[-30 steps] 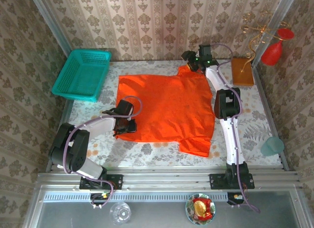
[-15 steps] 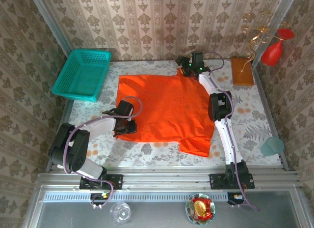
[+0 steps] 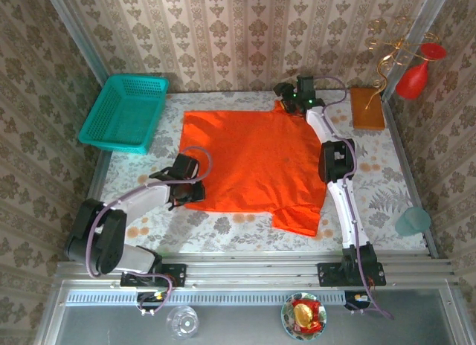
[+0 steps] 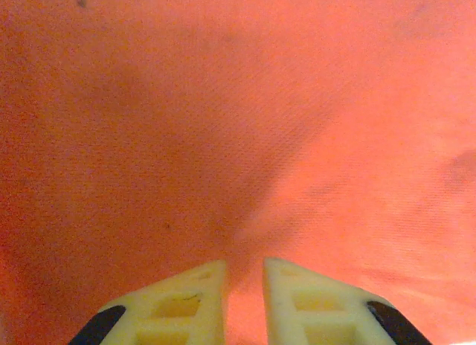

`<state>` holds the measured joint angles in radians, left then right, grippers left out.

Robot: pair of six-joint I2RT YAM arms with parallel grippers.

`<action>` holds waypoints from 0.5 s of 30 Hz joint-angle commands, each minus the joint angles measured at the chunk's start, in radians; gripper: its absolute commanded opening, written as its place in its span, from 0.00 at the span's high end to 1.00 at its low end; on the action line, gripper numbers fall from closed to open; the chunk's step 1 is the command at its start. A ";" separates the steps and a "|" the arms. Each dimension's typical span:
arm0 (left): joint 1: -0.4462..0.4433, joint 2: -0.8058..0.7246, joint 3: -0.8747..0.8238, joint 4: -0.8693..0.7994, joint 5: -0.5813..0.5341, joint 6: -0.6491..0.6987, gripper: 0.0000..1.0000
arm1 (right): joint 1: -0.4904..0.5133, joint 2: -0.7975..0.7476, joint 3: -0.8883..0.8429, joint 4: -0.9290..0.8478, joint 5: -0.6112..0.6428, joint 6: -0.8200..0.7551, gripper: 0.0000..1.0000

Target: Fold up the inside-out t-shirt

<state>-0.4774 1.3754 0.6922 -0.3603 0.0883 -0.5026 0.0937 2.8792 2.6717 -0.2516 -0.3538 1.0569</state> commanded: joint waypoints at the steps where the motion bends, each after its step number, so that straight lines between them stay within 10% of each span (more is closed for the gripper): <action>1: -0.007 -0.078 0.026 -0.039 -0.045 -0.024 0.79 | -0.015 -0.094 0.035 -0.099 -0.048 -0.096 0.36; 15: 0.002 -0.225 0.004 -0.368 -0.291 -0.068 0.75 | 0.031 -0.778 -0.712 -0.207 -0.120 -0.294 0.37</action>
<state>-0.4770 1.1664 0.7231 -0.6319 -0.1318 -0.5472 0.0986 2.2040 2.1021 -0.4290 -0.4274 0.8295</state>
